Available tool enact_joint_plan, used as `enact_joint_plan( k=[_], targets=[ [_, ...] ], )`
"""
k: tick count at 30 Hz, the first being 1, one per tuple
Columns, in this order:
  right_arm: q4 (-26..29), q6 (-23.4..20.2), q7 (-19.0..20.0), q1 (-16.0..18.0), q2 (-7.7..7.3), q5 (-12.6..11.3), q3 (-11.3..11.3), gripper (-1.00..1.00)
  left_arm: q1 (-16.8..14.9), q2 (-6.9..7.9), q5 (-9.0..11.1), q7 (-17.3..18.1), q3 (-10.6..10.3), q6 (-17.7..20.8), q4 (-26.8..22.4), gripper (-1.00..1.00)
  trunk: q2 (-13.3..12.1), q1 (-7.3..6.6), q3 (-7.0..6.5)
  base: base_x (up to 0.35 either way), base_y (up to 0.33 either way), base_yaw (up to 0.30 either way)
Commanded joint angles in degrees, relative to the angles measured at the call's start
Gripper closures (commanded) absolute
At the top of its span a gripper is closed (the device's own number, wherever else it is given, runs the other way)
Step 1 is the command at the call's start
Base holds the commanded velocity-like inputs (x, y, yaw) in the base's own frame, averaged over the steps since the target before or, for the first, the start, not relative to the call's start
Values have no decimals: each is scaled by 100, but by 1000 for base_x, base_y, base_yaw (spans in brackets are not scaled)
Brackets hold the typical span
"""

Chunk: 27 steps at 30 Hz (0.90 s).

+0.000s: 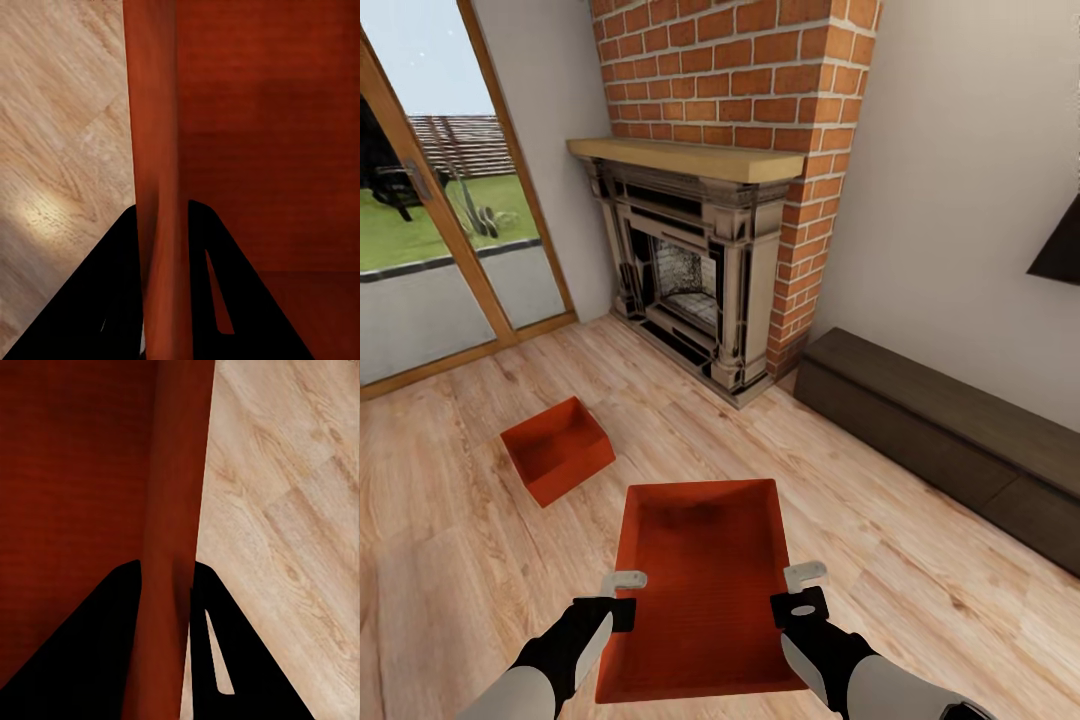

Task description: Move the two storage containers from the living room to the garage. In the garage, place one container on the floor and stack the other container on top of it (either order is fine).

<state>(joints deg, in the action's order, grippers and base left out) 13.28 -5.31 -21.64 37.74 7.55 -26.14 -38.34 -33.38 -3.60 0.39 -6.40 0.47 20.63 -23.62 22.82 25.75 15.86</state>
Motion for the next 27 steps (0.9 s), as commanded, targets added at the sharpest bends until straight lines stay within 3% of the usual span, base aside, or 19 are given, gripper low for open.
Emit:
enact_joint_plan(
  k=[1, 27],
  targets=[
    [166, -40, -13, 5, 19, 13, -33, 100, 1, -18, 76, -20, -9, 29, -2, 100, 10, 3, 1, 0, 0, 0],
    [165, -40, -13, 5, 19, 13, -33, 100, -1, -18, 76, -20, -9, 20, -2, 100, 10, 3, -229, 0, 0, 0]
  ],
)
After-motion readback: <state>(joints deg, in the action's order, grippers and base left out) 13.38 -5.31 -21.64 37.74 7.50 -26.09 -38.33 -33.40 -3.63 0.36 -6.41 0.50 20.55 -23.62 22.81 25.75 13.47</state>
